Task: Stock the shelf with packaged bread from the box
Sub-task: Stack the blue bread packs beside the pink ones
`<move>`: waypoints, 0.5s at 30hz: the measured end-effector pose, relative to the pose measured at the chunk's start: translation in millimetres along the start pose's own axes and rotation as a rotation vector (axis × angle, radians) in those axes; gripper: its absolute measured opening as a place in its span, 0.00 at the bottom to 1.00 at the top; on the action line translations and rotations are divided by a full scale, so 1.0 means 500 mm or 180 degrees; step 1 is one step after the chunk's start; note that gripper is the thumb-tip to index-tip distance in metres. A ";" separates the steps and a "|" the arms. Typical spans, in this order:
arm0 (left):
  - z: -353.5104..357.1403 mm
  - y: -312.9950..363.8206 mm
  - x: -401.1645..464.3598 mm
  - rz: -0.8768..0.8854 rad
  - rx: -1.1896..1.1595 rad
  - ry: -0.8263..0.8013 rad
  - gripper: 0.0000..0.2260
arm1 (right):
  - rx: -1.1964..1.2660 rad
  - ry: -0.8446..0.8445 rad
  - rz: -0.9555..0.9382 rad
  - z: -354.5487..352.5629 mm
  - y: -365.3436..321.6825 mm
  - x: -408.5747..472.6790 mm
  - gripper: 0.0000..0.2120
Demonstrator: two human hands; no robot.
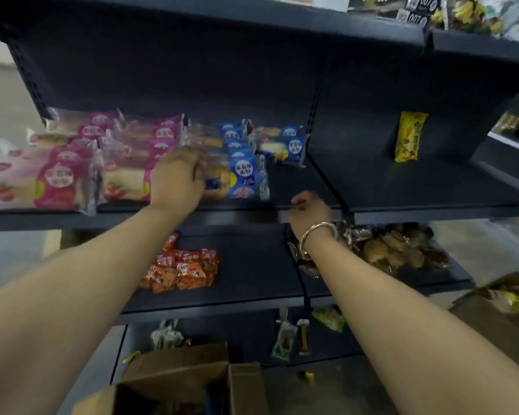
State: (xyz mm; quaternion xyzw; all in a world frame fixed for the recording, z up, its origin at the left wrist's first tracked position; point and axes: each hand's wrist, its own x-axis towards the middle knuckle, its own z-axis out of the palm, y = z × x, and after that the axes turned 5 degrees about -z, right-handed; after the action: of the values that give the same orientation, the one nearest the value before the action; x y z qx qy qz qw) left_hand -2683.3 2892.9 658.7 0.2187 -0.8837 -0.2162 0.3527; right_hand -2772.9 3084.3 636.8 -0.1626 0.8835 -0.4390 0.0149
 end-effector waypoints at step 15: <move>0.020 -0.477 -0.496 -0.2768 0.0293 -0.0923 0.13 | -0.0191 -0.2502 0.0778 0.393 0.257 -0.291 0.12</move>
State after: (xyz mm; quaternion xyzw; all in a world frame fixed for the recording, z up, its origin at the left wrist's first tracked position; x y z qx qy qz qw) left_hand -2472.3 2835.4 393.1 0.5521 -0.7588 -0.3330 0.0919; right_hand -2637.3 3048.9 398.9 -0.2120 0.8358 -0.3125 0.3986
